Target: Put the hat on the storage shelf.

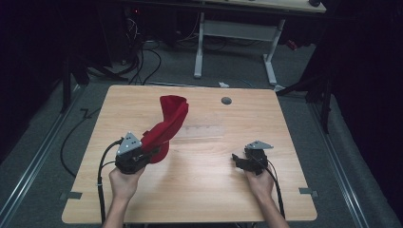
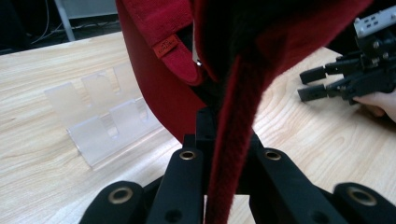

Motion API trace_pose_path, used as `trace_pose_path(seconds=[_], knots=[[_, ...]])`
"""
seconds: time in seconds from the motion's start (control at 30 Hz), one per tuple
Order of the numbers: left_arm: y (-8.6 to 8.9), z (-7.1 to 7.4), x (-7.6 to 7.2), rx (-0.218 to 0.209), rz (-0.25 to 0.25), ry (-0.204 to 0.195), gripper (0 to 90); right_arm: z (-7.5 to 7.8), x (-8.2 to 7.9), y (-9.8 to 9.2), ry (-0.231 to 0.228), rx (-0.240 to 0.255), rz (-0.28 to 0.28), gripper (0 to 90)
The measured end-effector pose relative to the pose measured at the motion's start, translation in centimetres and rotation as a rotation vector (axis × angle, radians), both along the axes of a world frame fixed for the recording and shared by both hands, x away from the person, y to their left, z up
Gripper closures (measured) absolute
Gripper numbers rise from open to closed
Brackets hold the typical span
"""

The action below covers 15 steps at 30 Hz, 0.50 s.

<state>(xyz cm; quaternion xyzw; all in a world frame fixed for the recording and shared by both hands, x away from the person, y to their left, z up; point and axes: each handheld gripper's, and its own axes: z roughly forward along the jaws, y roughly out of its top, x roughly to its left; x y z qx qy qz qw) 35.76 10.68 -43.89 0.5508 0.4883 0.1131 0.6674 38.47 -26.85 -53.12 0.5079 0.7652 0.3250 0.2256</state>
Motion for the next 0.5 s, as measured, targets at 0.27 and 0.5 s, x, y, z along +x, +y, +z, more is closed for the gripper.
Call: trace_pose_path(seconds=[0.27,0.5], knots=[[0.4,0.9,0.7,-0.043,0.029,-0.011,85.2,0.0,0.0,0.1,0.0,-0.004,0.003,36.4],[1.2,1.7,1.8,-0.092,0.069,-0.021,85.2,0.0,-0.1,0.1,0.001,-0.004,0.005,36.0]])
